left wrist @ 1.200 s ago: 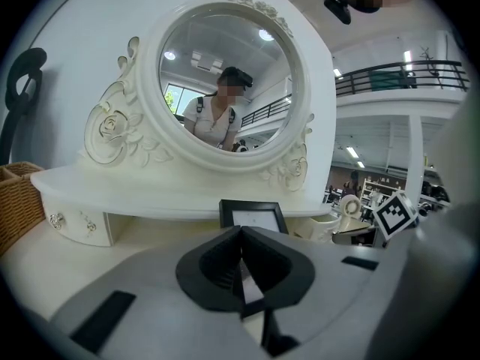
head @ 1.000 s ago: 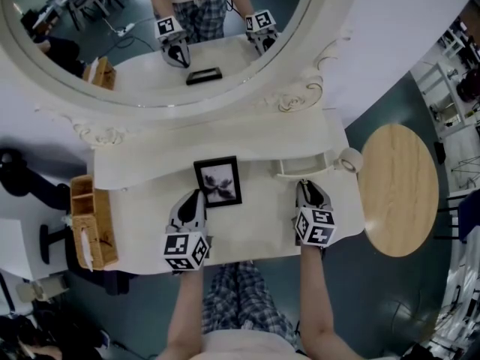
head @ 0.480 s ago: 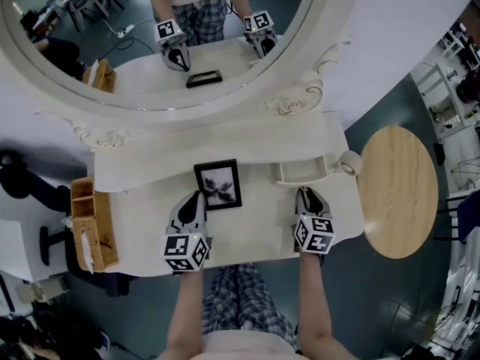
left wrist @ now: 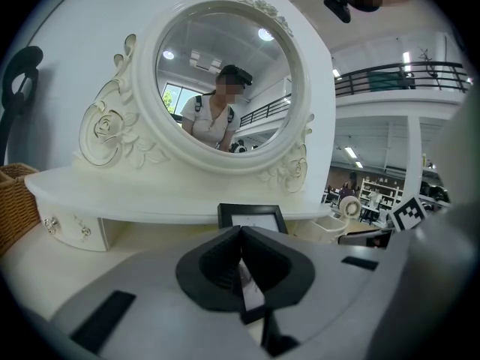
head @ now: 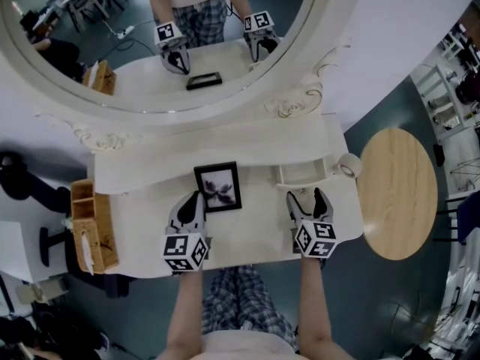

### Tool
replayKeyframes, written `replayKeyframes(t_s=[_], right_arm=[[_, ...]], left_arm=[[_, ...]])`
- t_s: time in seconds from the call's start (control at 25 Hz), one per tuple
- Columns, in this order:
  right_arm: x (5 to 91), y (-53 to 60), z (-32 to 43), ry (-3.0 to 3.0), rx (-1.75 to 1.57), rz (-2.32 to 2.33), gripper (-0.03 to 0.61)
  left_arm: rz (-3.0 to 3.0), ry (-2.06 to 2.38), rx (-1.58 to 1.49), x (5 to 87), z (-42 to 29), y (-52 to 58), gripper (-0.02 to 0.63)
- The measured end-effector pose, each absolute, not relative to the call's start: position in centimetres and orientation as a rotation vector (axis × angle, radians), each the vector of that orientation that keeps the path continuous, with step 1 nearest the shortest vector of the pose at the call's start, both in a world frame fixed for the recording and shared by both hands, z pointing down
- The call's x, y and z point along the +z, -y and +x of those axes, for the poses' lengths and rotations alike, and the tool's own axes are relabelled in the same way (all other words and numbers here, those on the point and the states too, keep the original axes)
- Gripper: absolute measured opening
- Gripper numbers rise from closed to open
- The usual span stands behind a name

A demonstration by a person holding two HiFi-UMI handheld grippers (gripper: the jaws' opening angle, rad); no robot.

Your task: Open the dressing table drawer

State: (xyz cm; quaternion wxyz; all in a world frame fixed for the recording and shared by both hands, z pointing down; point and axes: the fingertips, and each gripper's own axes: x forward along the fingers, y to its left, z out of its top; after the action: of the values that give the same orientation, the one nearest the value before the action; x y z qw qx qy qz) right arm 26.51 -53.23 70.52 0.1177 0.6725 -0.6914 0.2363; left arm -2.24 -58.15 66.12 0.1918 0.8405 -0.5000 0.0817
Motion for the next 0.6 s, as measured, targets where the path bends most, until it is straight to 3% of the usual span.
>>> replayKeyframes(t_s=[0.44, 0.6], right_arm=[[66.4, 53.2, 26.0, 2.121, 0.641, 2.022, 0.388], [63.1, 54.1, 25.2, 2.183, 0.583, 2.022, 0.355]], left_arm=[[2.382, 1.416, 0.216, 64.3, -2.7, 58.1, 0.028], [2.401, 1.434, 0.189, 61.9, -3.3, 58.5, 0.027]])
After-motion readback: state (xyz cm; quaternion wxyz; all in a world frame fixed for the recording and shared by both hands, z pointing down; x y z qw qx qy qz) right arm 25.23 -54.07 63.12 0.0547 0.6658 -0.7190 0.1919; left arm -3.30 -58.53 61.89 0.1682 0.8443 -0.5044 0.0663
